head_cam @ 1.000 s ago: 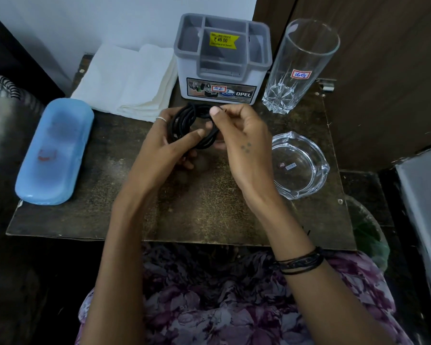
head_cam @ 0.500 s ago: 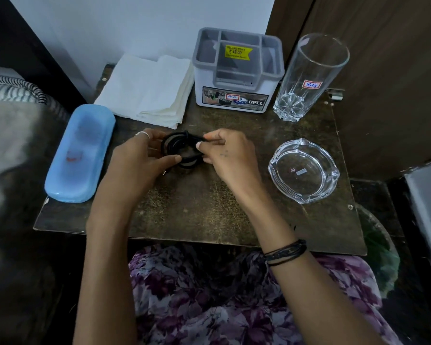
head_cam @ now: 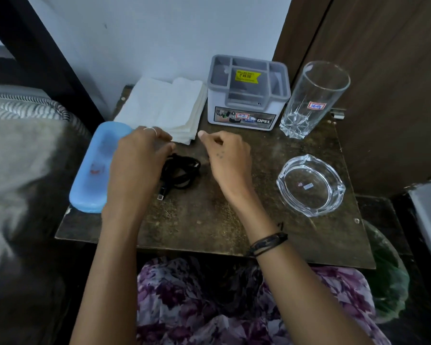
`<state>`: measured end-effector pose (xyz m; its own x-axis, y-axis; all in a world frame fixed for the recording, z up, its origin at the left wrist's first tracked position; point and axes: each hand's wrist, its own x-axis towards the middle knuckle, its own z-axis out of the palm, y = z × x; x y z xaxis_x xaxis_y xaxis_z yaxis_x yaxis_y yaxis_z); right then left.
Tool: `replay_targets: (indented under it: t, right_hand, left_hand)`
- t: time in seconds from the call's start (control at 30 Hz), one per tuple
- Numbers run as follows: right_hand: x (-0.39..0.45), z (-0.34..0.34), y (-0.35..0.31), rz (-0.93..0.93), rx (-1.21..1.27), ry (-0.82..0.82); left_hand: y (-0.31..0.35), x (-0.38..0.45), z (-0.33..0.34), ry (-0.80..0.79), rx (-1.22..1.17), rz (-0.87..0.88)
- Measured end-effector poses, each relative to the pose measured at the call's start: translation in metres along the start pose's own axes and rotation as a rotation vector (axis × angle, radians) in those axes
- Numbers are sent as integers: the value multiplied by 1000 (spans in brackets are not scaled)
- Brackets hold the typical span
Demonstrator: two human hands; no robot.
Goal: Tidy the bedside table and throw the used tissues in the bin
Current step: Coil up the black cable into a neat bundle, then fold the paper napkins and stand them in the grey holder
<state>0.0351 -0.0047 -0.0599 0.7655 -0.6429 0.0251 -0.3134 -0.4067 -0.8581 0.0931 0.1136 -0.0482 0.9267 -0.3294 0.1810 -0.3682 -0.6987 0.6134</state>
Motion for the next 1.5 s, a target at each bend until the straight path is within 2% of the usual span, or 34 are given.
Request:
replay_targets:
  t: [0.1, 0.17, 0.3, 0.4, 0.5, 0.6, 0.7, 0.87, 1.03, 1.17, 1.3, 1.5]
  right_hand:
    - [18, 14, -6, 56, -60, 9]
    - [29, 25, -14, 80, -58, 9]
    - [43, 45, -30, 90, -74, 24]
    - [48, 53, -32, 89, -153, 8]
    - [50, 55, -29, 127, -131, -18]
    - [52, 53, -30, 200, 37, -48]
    - [44, 40, -34, 254, 262, -53]
    - [8, -5, -36, 182, 412, 37]
    - [-45, -53, -20, 134, 494, 44]
    - [-87, -75, 1, 111, 433, 93]
    - [-106, -88, 19, 98, 255, 130]
    - [-106, -100, 35, 36, -97, 16]
  left_hand:
    - [-6, 34, -1, 73, 107, 30]
    - [-17, 61, 0, 50, 197, -12]
    - [-36, 105, 10, -210, 393, -214]
    - [-37, 120, 15, -259, 424, -275]
    - [-36, 129, 17, -262, 345, -250]
    - [-30, 130, 12, -252, 178, -212]
    - [-10, 117, 0, -148, 15, -204]
    - [28, 61, -25, -10, -250, -219]
    - [57, -17, -33, 6, -398, -199]
    - [69, -57, -22, -13, -518, -212]
    - [79, -88, -2, -21, -520, -231]
    - [68, -112, 25, -15, -541, -237]
